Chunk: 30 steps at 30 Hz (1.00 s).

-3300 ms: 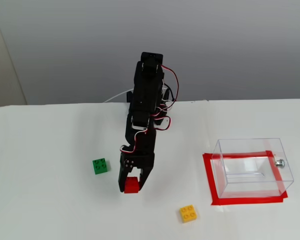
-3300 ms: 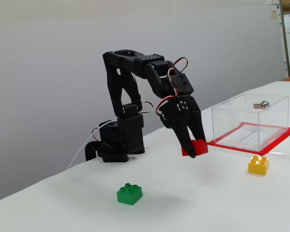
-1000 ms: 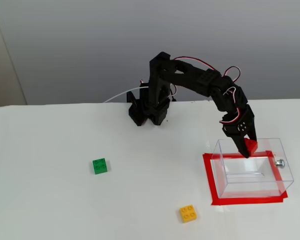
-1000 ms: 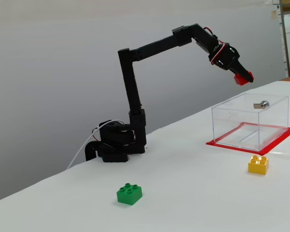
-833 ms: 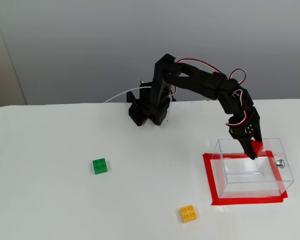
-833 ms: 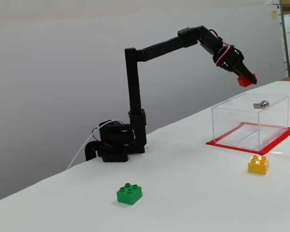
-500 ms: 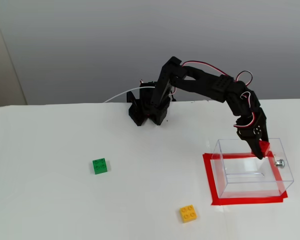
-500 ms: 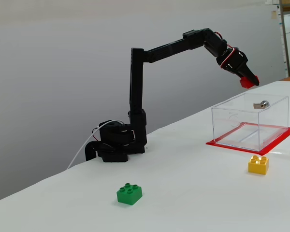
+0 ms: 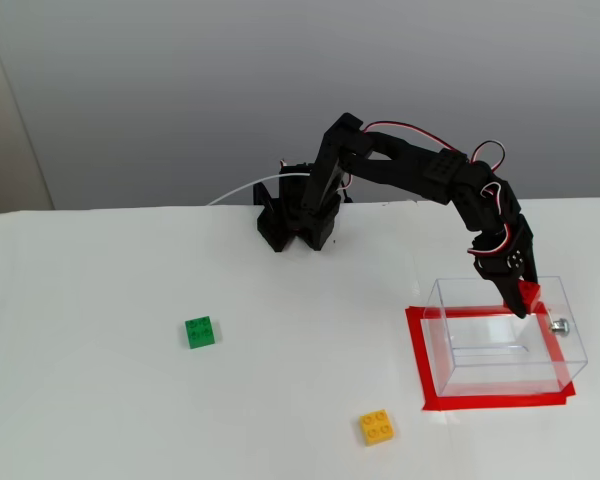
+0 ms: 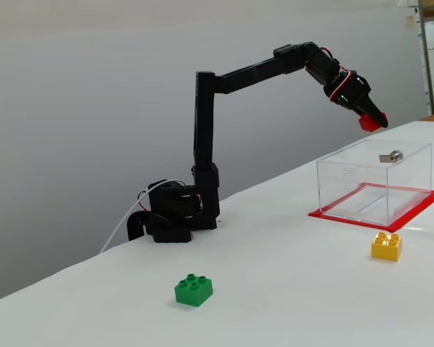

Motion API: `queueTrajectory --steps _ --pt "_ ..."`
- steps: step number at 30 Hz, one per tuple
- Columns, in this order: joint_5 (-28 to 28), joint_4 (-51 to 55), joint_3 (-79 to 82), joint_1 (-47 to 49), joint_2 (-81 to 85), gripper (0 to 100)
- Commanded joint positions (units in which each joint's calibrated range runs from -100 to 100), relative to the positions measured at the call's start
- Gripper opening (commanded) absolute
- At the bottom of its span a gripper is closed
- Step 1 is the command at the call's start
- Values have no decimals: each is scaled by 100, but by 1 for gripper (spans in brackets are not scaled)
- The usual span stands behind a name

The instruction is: Pick the red lego brick and place it into the transparent box

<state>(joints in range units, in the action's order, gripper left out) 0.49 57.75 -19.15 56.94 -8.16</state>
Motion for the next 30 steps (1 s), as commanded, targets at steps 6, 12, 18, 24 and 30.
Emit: queueTrajectory --steps 6,12,18,24,30 --pt "-7 12 -200 -20 57 37" --pt "-7 12 -200 -35 108 37" --pt "-7 99 -200 -42 125 36" --pt "-12 447 -200 -168 141 14" --pt "-12 726 -191 -500 591 1"
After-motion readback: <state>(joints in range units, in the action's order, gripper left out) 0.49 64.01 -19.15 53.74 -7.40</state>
